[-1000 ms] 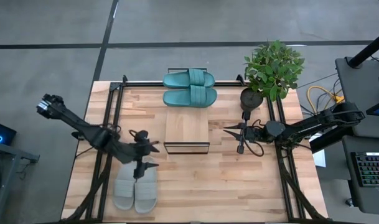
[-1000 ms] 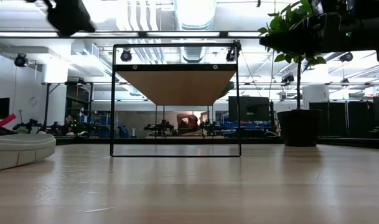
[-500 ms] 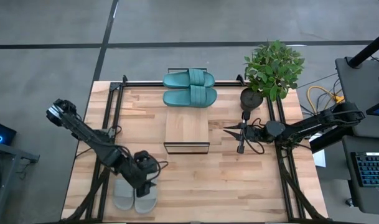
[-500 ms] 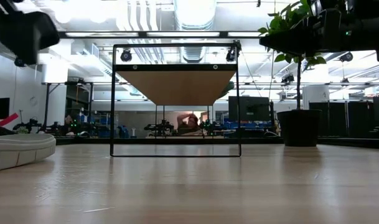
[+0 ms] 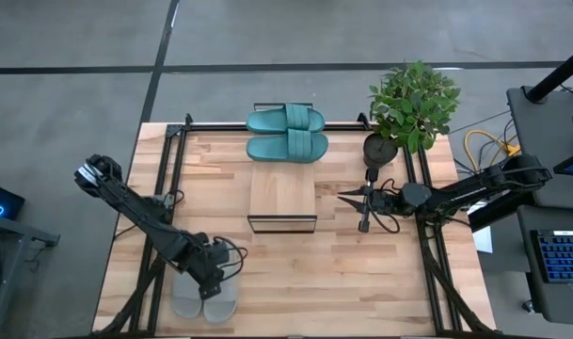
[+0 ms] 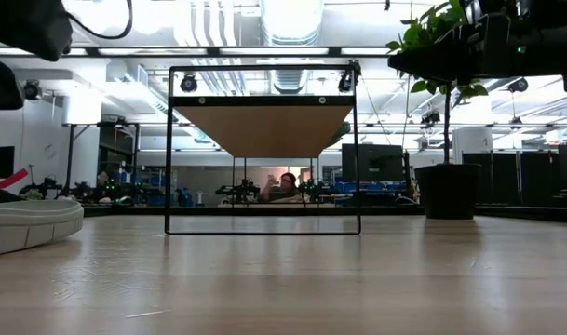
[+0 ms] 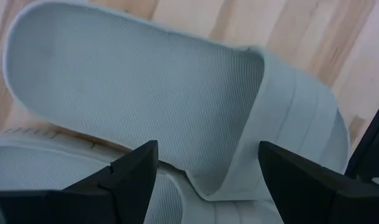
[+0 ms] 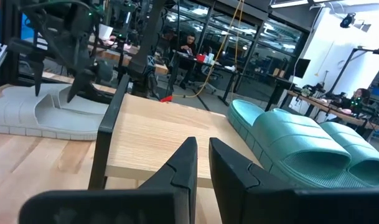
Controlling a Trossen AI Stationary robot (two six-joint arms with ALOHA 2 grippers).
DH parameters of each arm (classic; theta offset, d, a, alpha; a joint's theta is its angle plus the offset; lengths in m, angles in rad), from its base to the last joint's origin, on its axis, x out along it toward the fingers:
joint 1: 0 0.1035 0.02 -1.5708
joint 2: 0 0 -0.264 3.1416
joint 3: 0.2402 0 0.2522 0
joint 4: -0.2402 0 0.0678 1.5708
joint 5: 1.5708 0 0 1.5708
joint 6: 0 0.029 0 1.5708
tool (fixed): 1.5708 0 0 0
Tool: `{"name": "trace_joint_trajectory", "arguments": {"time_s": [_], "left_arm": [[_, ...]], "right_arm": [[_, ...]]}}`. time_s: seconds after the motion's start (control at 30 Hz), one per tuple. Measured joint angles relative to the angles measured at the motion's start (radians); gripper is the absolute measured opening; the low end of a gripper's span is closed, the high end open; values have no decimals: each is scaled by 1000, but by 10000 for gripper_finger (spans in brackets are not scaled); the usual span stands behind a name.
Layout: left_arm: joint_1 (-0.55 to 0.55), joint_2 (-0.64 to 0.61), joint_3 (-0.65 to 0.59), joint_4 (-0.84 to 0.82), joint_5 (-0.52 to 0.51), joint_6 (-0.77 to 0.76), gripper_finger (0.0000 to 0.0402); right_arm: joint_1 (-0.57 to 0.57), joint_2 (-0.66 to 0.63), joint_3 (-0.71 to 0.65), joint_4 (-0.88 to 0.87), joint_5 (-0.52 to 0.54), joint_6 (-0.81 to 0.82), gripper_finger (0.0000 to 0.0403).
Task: Pick and place slides into the shelf
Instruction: Put the right gray slide on the shelf
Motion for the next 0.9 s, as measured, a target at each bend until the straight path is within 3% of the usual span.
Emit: {"name": "trace_joint_trajectory", "arguments": {"time_s": [0.47, 0.67, 0.9], "left_arm": [[15, -6, -2, 34, 24, 137, 262], [56, -7, -39, 180, 152, 163, 262], [85, -7, -74, 212, 184, 207, 262]], "right_arm": [[0, 0, 0, 0, 0, -1, 34], [0, 0, 0, 0, 0, -1, 34], [0, 0, 0, -1, 0, 0, 34]]}}
